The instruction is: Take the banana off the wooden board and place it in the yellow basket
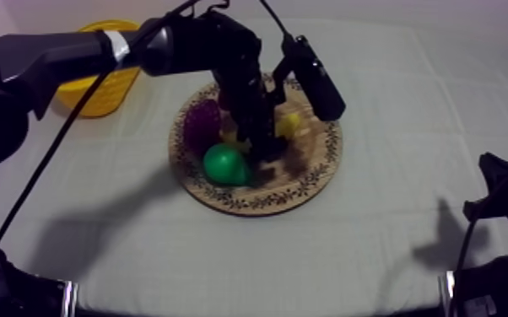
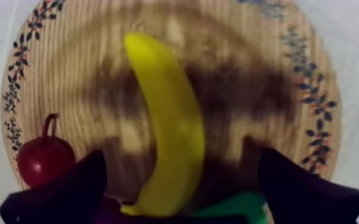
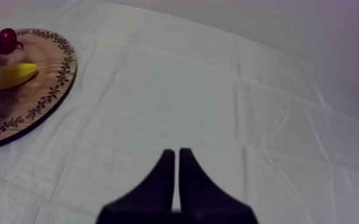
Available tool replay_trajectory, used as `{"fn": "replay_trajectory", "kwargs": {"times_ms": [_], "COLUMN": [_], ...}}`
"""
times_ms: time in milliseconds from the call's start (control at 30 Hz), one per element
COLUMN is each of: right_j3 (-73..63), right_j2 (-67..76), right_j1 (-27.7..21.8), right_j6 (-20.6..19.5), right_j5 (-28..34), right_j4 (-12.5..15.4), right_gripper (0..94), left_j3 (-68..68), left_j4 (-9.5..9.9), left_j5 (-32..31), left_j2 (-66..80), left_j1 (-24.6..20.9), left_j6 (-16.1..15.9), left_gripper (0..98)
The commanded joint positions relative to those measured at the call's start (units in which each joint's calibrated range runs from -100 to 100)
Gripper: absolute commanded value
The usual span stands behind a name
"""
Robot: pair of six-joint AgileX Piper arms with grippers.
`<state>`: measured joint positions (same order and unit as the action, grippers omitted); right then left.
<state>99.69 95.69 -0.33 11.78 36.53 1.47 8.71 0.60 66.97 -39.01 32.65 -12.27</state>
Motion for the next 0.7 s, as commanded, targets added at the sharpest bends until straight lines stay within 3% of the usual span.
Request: {"fn": "replay_trajectory", "kwargs": {"times_ms": [0,367,667], "right_j3": [0.0,0.0,0.0], "right_j2": [0.0,0.0,0.0], "right_j1": [0.0,0.1,0.2], "right_j6": [0.0,0.0,0.0], "right_j5": [0.0,0.0,0.0], "right_j4": [0.0,0.0,0.0], "right_gripper": [0.4,0.4,0.4], "left_j3": [0.8,6.9,11.3], "left_j4": [-0.25,-1.69,-2.0], "left_j5": [0.3,4.7,8.7], "left_j2": [-1.1,-6.8,-10.1], "left_j1": [-0.4,-1.6,-1.6], "left_j6": [-0.1,-1.1,-0.5], "left_gripper": [95.7,94.8,85.2]}}
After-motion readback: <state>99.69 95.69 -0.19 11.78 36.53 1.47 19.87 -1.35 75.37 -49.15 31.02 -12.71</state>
